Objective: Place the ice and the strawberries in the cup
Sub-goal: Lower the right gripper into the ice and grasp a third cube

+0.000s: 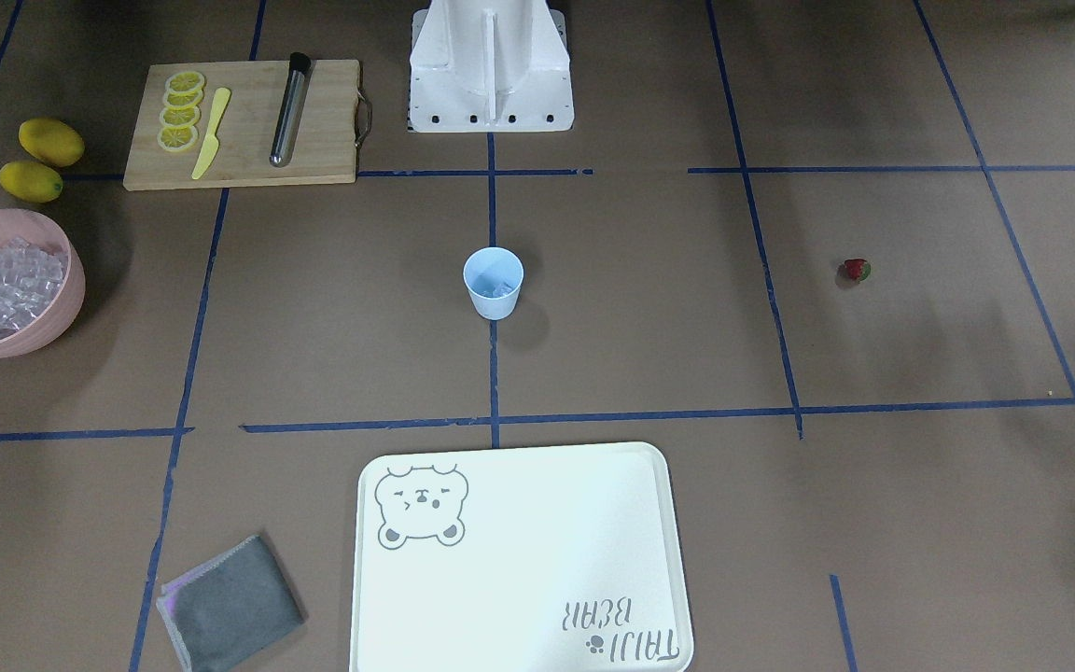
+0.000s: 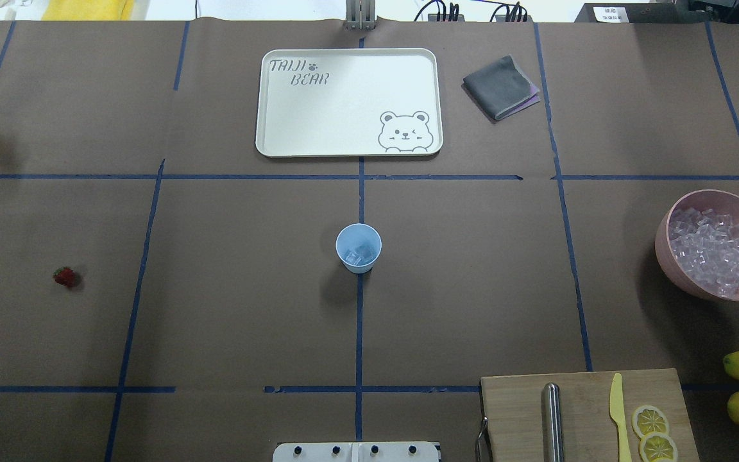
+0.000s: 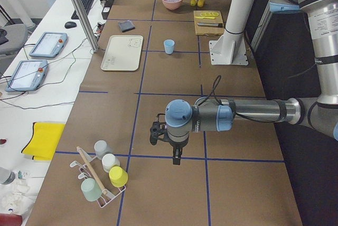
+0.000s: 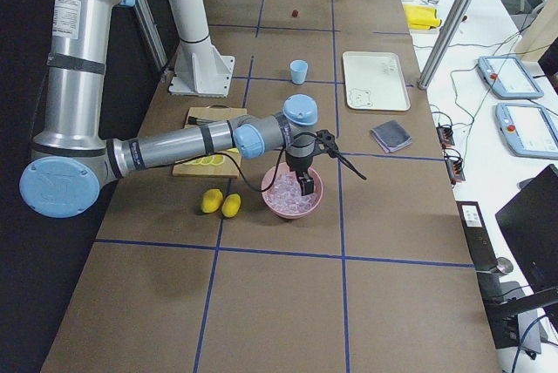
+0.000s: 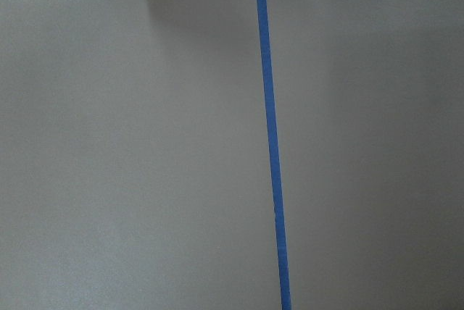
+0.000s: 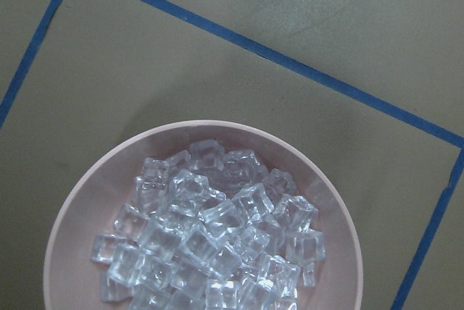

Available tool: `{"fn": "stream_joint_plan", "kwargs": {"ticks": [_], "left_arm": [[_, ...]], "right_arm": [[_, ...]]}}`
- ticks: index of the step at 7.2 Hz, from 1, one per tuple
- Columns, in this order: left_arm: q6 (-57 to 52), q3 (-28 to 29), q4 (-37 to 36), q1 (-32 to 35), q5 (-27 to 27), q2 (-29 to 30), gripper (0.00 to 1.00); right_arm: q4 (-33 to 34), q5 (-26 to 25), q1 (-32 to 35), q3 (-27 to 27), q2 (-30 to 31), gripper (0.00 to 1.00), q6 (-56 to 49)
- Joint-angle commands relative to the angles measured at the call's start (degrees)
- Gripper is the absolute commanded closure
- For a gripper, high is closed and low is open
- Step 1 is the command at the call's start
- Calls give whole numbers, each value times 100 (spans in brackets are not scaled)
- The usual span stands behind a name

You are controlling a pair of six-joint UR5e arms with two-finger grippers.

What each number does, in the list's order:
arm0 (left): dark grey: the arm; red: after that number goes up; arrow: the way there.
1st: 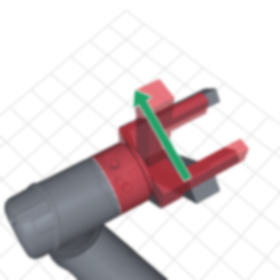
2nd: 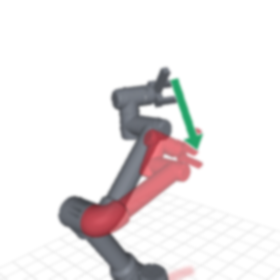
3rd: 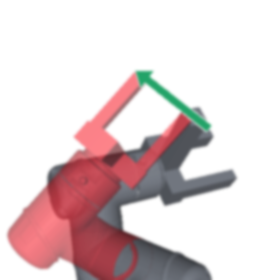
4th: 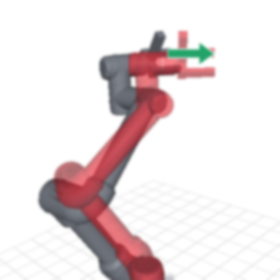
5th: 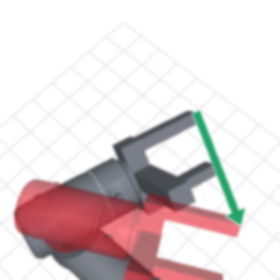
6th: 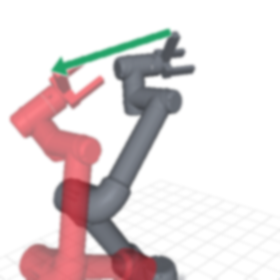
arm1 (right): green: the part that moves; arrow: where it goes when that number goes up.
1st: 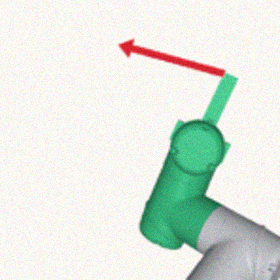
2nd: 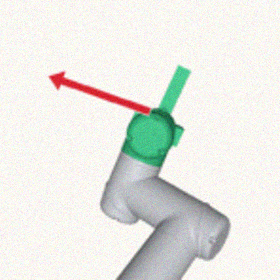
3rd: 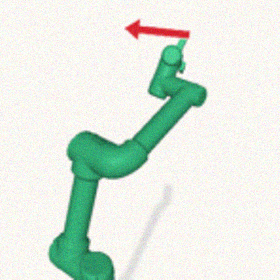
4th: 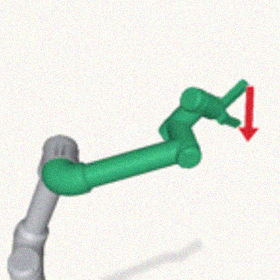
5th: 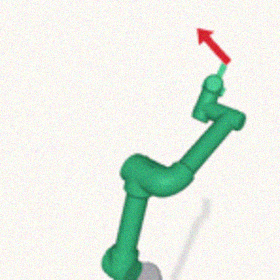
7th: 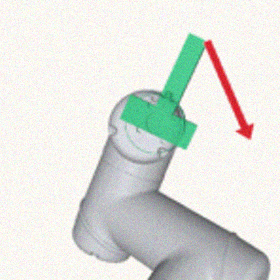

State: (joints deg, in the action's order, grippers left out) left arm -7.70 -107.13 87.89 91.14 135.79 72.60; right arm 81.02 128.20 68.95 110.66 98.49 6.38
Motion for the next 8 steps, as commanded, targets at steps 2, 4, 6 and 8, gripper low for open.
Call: {"fn": "stream_joint_plan", "kwargs": {"ticks": [2,4,6,8], "left_arm": [[-4,0,0,0,0,0,0],[5,-9,0,0,0,0,0],[5,0,0,0,0,0,0],[-4,0,0,0,0,0,0]], "right_arm": [[-451,-5,-22,-376,3,3,276],[-1156,-14,-301,-633,12,3,940],[-1500,-32,-514,-651,187,4,1111],[-1501,-32,-602,-651,214,6,1111]]}}
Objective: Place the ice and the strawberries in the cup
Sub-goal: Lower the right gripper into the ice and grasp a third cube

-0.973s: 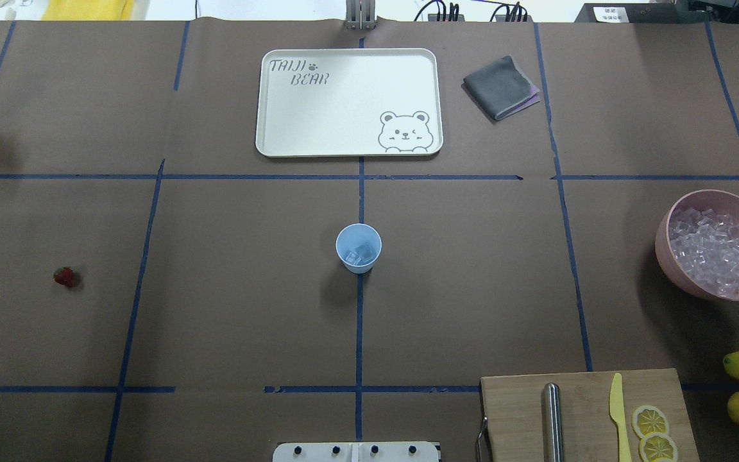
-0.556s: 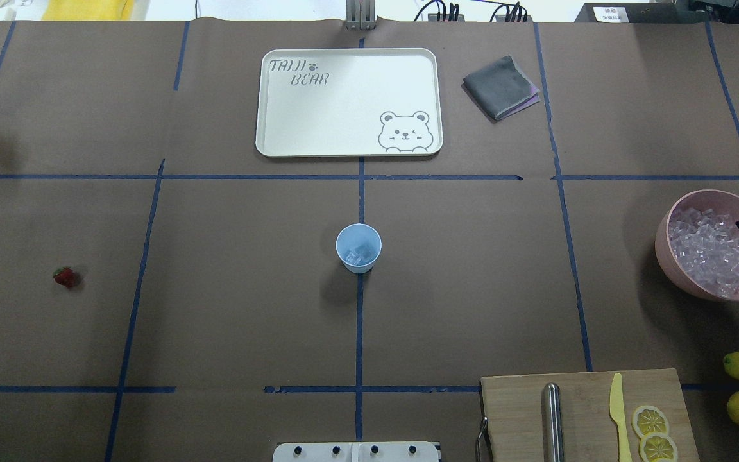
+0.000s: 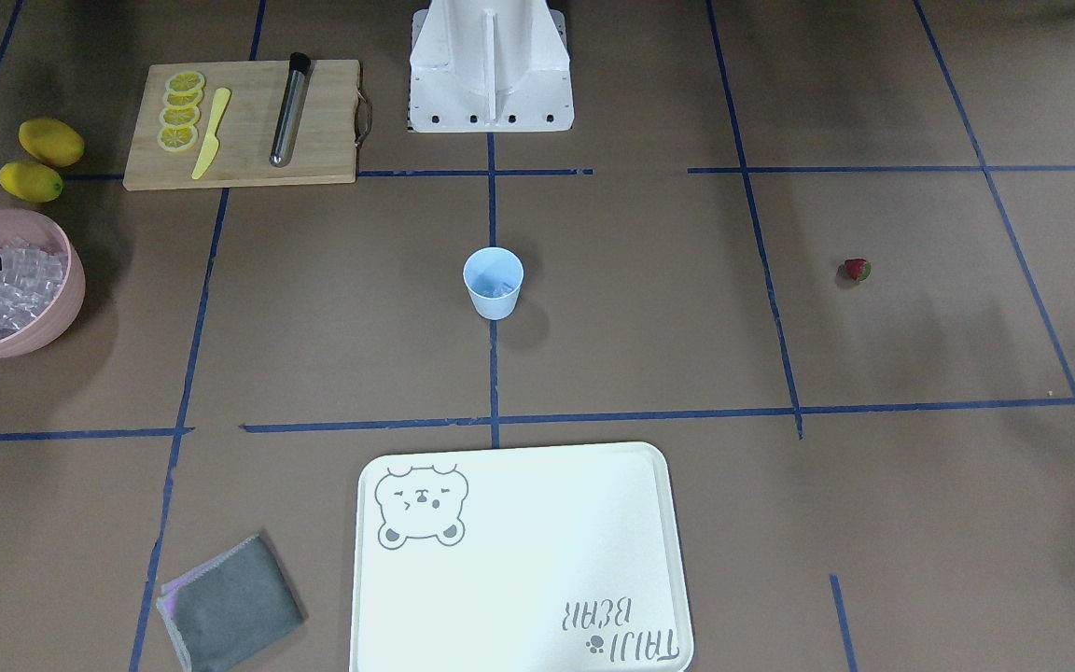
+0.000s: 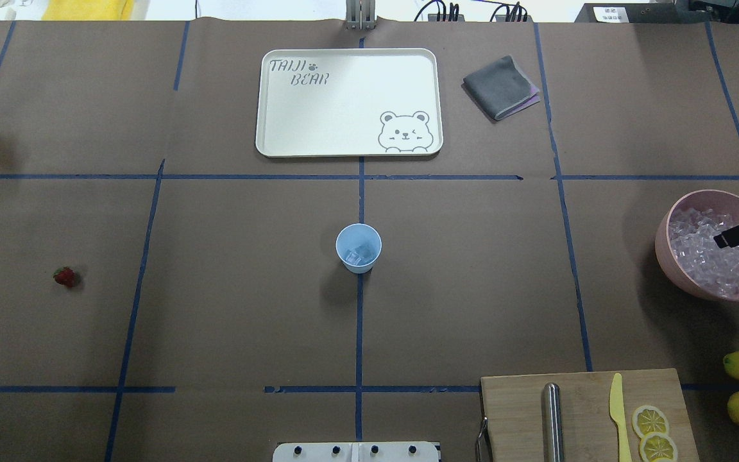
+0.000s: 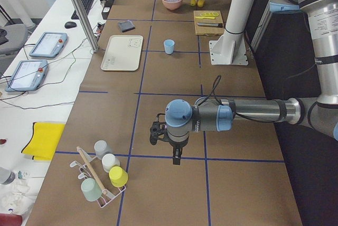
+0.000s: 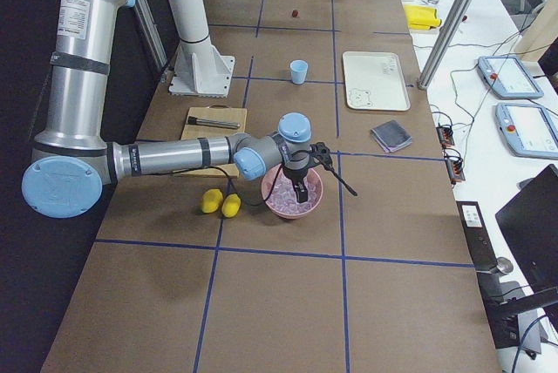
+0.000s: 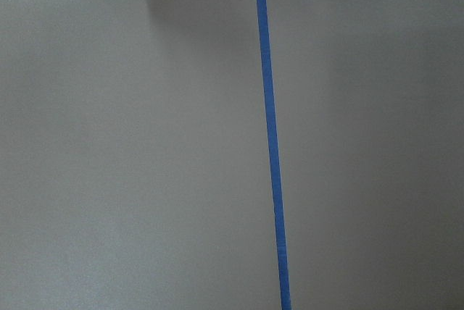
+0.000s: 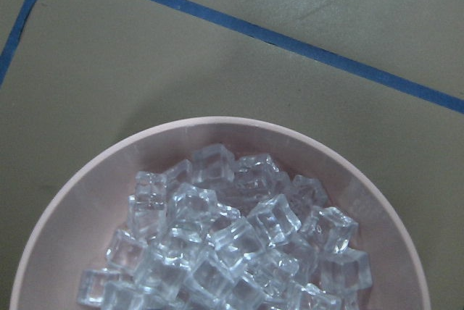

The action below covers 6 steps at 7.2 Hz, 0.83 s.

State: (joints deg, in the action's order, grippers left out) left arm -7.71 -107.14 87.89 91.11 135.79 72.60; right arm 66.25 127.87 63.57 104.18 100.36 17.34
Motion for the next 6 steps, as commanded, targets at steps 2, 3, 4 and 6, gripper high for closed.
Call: {"fn": "stream_joint_plan", "kwargs": {"ticks": [2,3,4,6], "left_arm": [[-2,0,0,-5,0,0,0],[-2,0,0,-5,0,0,0],[-2,0,-9,-5,0,0,0],[-2,0,0,-5,0,0,0]], "right_arm": [[-25,-8,-169,-3,28,9,15],[-25,-8,-187,-3,28,10,6],[-25,-17,-196,-3,28,10,6],[-25,-52,-222,-20,36,11,-11]]}}
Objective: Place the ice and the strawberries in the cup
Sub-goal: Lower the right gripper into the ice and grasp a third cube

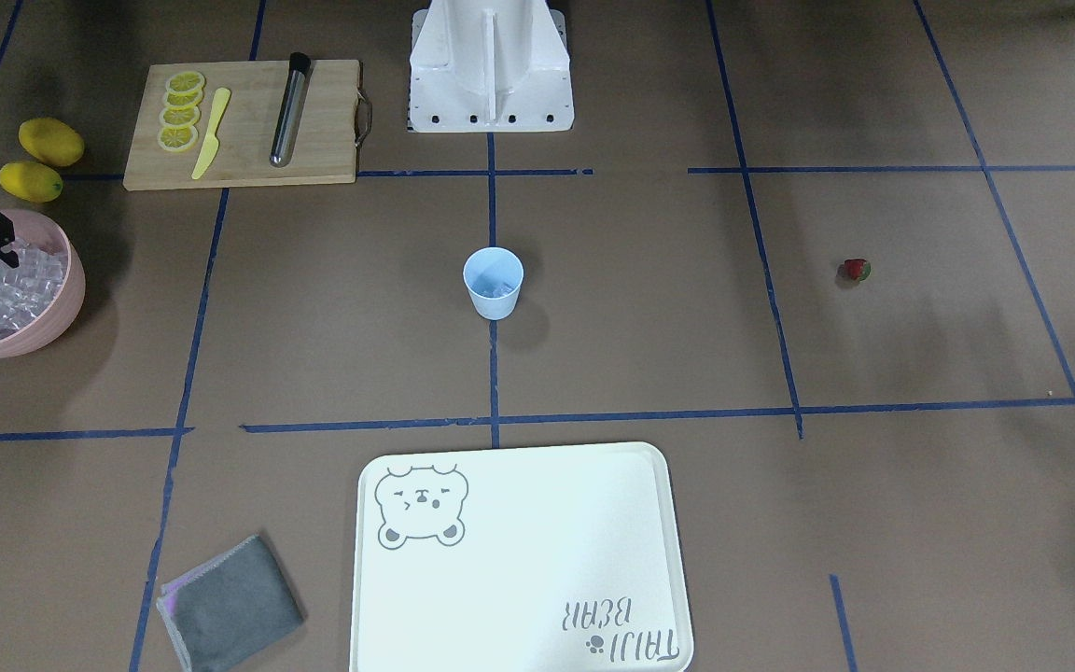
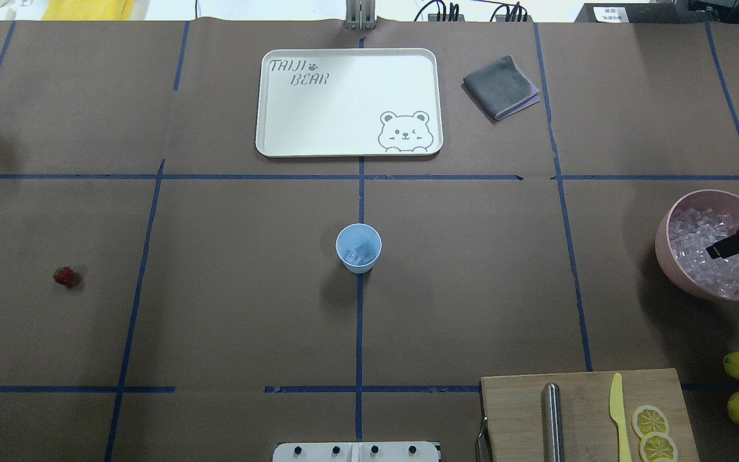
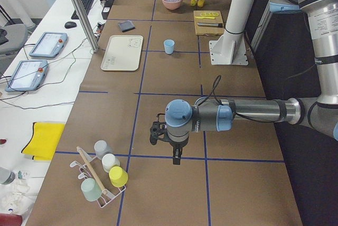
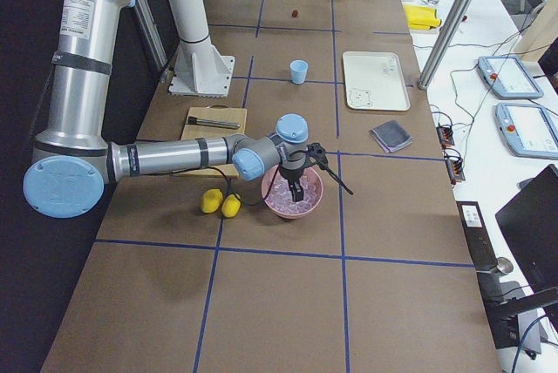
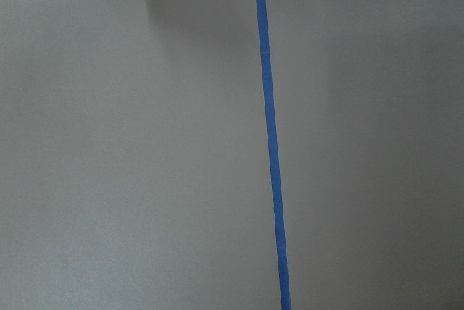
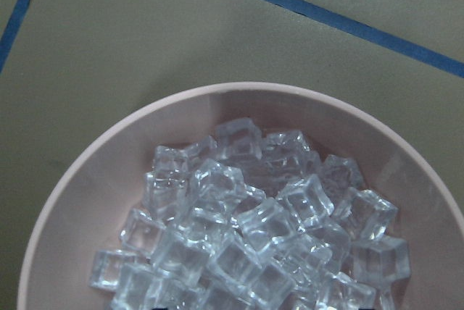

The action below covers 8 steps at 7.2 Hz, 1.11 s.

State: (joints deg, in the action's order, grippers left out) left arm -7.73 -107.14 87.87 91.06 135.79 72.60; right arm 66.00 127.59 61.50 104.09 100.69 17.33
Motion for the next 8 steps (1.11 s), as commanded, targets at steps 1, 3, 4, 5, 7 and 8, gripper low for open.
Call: {"fn": "stream_joint_plan", "kwargs": {"ticks": [1,3,4,5,7,8], "left_arm": [[9,0,2,0,0,0,0],[9,0,2,0,0,0,0],[0,0,2,8,0,0,0],[9,-9,2,0,0,0,0],[9,0,2,0,0,0,0],[0,0,2,0,0,0,0]], "right_arm": [[9,-33,-41,-12,3,12,-10],[9,-33,-59,-12,56,38,-36],[9,-33,-59,-12,65,68,-71],[9,-120,-67,-12,65,84,-193],[18,-121,-68,-21,74,97,-379],[18,-121,-68,-12,74,98,-379]]}}
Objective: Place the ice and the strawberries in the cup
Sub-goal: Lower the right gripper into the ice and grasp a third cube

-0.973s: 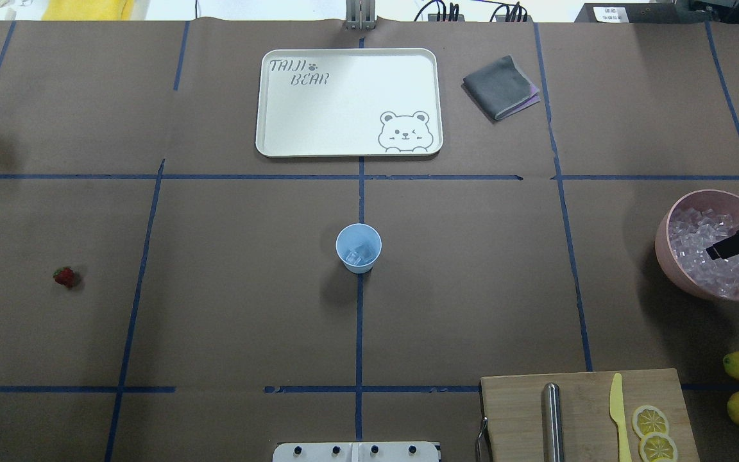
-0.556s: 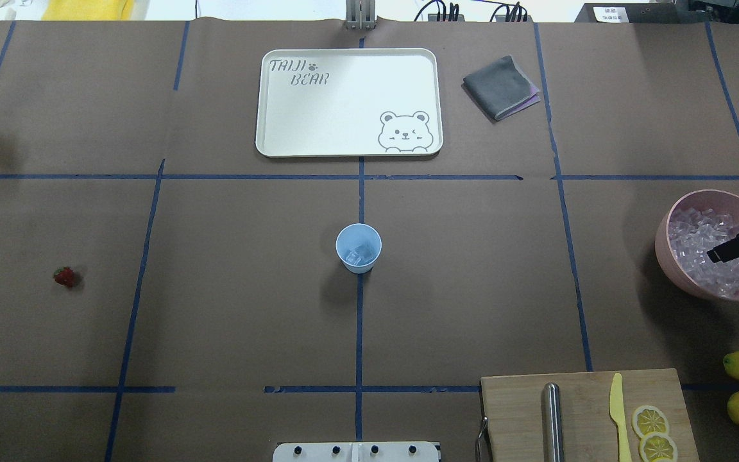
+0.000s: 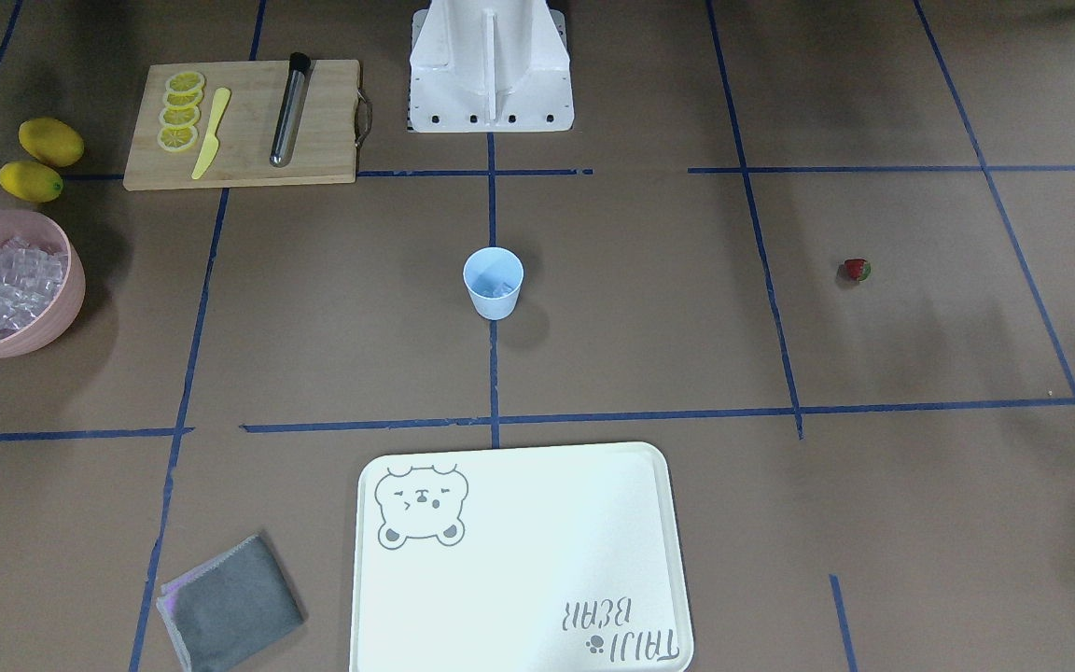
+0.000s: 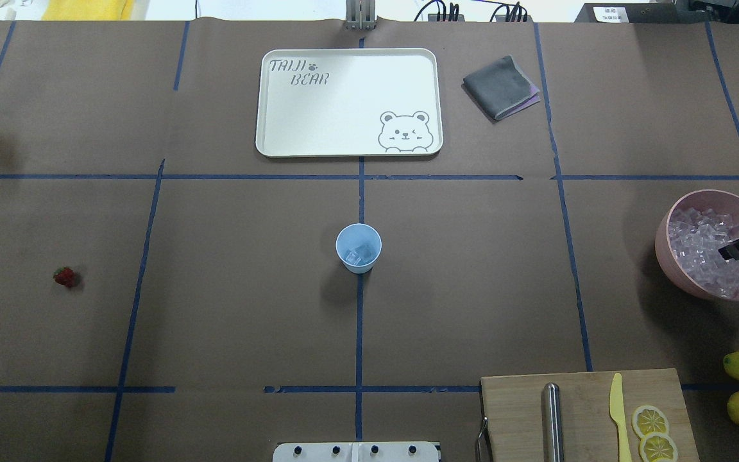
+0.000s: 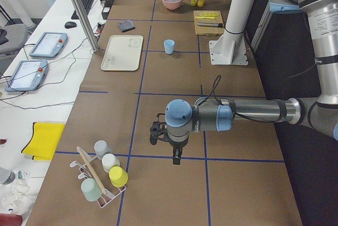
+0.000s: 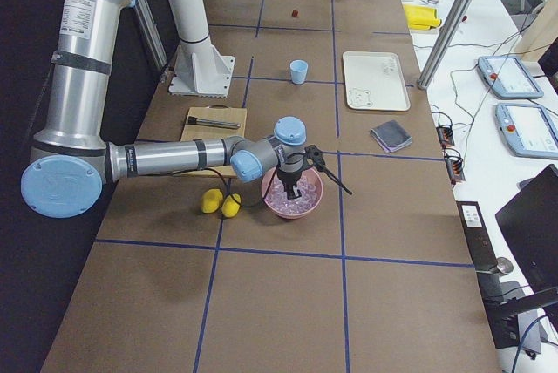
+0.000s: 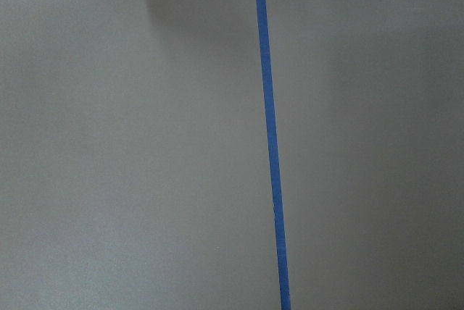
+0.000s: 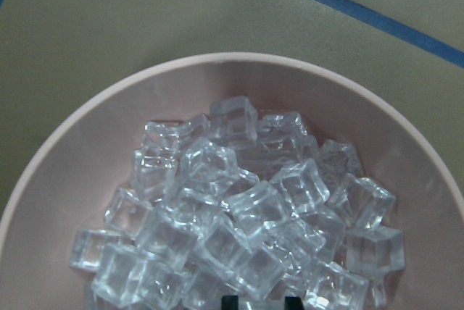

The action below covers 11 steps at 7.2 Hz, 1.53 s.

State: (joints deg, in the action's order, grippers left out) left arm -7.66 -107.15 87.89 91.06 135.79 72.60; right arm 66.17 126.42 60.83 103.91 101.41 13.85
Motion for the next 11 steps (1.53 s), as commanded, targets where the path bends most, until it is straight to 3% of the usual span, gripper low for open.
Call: {"fn": "stream_joint_plan", "kwargs": {"ticks": [1,5,7,11], "left_arm": [[-7,-7,0,-1,0,0,0],[2,-16,-9,8,0,0,0],[-7,-7,0,-1,0,0,0],[2,-51,-9,-1,0,0,0]], "right_arm": [[1,5,0,32,-7,98,-32],[141,93,341,585,116,98,21],[1226,67,439,1364,-6,100,65],[3406,67,264,1579,-2094,100,670]]}}
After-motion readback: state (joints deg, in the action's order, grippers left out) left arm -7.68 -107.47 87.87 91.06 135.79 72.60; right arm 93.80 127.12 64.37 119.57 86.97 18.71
